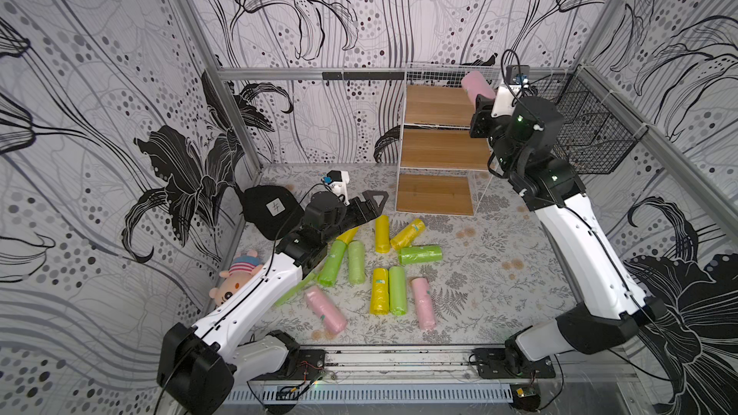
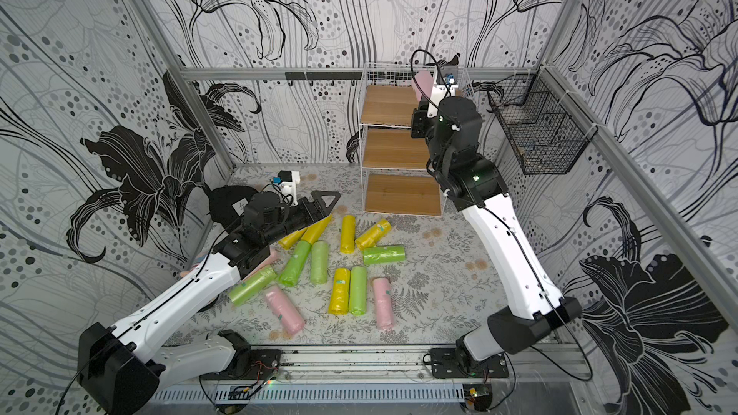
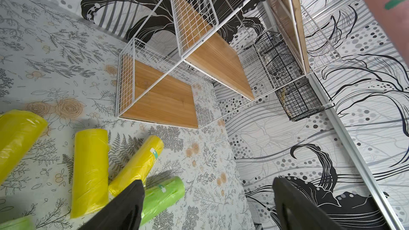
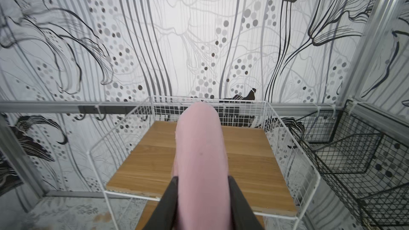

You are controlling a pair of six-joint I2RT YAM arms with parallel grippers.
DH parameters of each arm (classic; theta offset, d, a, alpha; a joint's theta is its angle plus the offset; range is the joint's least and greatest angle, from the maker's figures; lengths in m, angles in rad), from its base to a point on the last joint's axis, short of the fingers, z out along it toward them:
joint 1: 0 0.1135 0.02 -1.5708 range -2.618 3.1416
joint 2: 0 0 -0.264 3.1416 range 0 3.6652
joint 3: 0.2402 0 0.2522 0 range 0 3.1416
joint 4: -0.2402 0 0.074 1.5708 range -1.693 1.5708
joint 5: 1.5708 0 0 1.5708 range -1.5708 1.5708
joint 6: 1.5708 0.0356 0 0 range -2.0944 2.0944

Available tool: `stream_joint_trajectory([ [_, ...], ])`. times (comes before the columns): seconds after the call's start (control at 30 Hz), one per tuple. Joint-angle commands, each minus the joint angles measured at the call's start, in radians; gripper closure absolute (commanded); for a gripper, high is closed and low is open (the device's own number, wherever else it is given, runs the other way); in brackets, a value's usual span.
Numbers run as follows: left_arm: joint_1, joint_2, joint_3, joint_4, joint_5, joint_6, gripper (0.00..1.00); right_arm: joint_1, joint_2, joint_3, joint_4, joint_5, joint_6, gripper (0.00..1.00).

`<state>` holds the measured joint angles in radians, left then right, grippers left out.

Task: Sort the rolls of trash bags by color and place them on the shelf
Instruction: Pick up the roll of trash bags from the center of the board, then place the roll of trash bags on the shelf.

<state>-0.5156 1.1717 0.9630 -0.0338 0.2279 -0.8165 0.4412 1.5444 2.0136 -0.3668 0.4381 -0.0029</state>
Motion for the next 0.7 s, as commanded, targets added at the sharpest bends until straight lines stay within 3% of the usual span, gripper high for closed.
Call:
stream_joint_trajectory([
  [0.0,0.003,-0.008,0.025,-0.004,-0.004,0.046,0.07,-0.047,0.046,0.093,-0.078,0.022,-0.052,0.71],
  [0.23,0.002,0.0,0.025,0.0,0.021,0.05,0.07,-0.143,0.146,0.174,-0.144,-0.068,-0.027,0.7],
  [0.67,0.002,-0.014,0.002,0.002,0.028,0.056,0.07,-0.243,0.241,0.215,-0.163,-0.11,-0.033,0.64],
])
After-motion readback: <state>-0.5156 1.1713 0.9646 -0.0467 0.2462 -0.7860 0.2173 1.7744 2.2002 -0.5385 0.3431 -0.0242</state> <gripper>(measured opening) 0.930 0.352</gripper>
